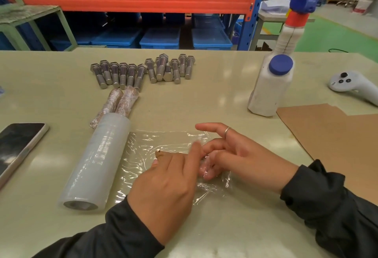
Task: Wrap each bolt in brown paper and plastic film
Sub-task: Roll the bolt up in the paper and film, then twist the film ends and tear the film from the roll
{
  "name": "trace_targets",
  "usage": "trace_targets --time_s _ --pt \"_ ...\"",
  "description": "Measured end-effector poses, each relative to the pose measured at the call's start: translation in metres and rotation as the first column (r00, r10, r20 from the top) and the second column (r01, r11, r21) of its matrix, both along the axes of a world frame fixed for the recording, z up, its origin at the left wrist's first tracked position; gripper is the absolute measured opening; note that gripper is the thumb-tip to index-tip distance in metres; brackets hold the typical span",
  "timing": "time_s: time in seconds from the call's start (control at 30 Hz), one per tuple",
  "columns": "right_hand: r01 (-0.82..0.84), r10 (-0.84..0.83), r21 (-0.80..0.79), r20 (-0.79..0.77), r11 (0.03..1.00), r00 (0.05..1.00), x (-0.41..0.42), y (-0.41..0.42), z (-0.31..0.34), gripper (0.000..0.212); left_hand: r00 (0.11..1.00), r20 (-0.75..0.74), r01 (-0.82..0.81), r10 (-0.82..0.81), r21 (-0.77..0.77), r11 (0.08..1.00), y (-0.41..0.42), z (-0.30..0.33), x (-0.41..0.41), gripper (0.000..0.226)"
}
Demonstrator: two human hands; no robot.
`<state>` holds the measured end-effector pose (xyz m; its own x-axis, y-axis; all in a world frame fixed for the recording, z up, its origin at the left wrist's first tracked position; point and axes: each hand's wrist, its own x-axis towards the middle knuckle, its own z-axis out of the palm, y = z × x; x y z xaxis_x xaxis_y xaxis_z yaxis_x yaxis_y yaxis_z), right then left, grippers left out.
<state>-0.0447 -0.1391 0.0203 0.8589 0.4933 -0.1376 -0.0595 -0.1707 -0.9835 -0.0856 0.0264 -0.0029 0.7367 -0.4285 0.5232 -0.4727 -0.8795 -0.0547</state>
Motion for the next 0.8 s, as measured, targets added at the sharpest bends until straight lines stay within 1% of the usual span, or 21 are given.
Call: trace_targets --time_s 0.17,0.27,0.33,0.4,0.47,0.5,0.53,0.57,0.6,0.63,0.67,0.7,0.73,0.8 --pt "-0.082 0.083 -0.057 0.022 0.995 0.996 -0.002 -0.003 0.004 0.065 1.000 0.006 0.008 -0.008 -0.006 1.000 -0.001 0.006 0.000 0.046" --pt "-0.141 0.143 -0.068 0.024 0.988 0.989 -0.003 -0.003 0.002 0.069 1.000 -0.008 -0.021 0.021 -0.037 0.999 -0.001 0.006 0.001 0.039" --pt "-0.175 0.176 -0.029 0.010 0.984 0.984 -0.005 -0.004 0.003 0.068 0.999 -0.026 -0.036 0.035 -0.056 0.998 0.001 0.004 0.002 0.033" --pt "-0.169 0.169 0.015 0.006 0.986 0.986 -0.005 -0.005 0.007 0.064 0.997 -0.052 -0.054 0.052 -0.046 0.997 0.002 0.003 0.002 0.026" --pt "-0.078 0.076 0.040 0.047 0.996 0.996 -0.003 -0.008 0.015 0.053 0.995 -0.074 -0.066 0.064 -0.027 0.997 0.004 0.002 0.002 0.020" --pt "0.006 -0.006 0.001 0.115 1.000 0.993 0.000 -0.012 0.019 0.046 0.994 -0.082 -0.069 0.067 -0.028 0.997 0.004 0.001 0.002 0.020" --pt "0.106 -0.079 -0.103 0.234 0.989 0.969 0.004 -0.018 0.020 0.040 0.994 -0.087 -0.072 0.069 -0.034 0.997 0.004 0.001 0.002 0.020" --pt "0.201 -0.083 -0.280 0.382 0.939 0.921 0.007 -0.025 0.022 0.036 0.994 -0.089 -0.073 0.070 -0.040 0.997 0.004 0.001 0.002 0.020" --pt "0.245 0.016 -0.494 0.465 0.834 0.885 0.010 -0.032 0.023 0.033 0.994 -0.087 -0.072 0.068 -0.044 0.996 0.004 0.001 0.002 0.020" --pt "0.218 0.136 -0.668 0.435 0.712 0.890 0.012 -0.038 0.022 0.033 0.994 -0.084 -0.073 0.069 -0.048 0.996 0.003 0.001 0.002 0.019" --pt "0.140 0.211 -0.769 0.337 0.623 0.918 0.012 -0.042 0.020 0.036 0.994 -0.088 -0.075 0.071 -0.050 0.996 0.003 0.002 0.001 0.015" --pt "0.054 0.232 -0.795 0.240 0.604 0.943 0.011 -0.042 0.017 0.042 0.993 -0.094 -0.080 0.075 -0.051 0.995 0.002 0.003 0.001 0.013" --pt "0.003 0.218 -0.764 0.187 0.645 0.958 0.010 -0.040 0.014 0.049 0.992 -0.101 -0.078 0.072 -0.051 0.996 0.002 0.004 0.000 0.011" --pt "0.011 0.169 -0.669 0.203 0.743 0.964 0.011 -0.033 0.010 0.057 0.991 -0.121 -0.070 0.062 -0.068 0.995 0.000 0.006 -0.001 0.008"
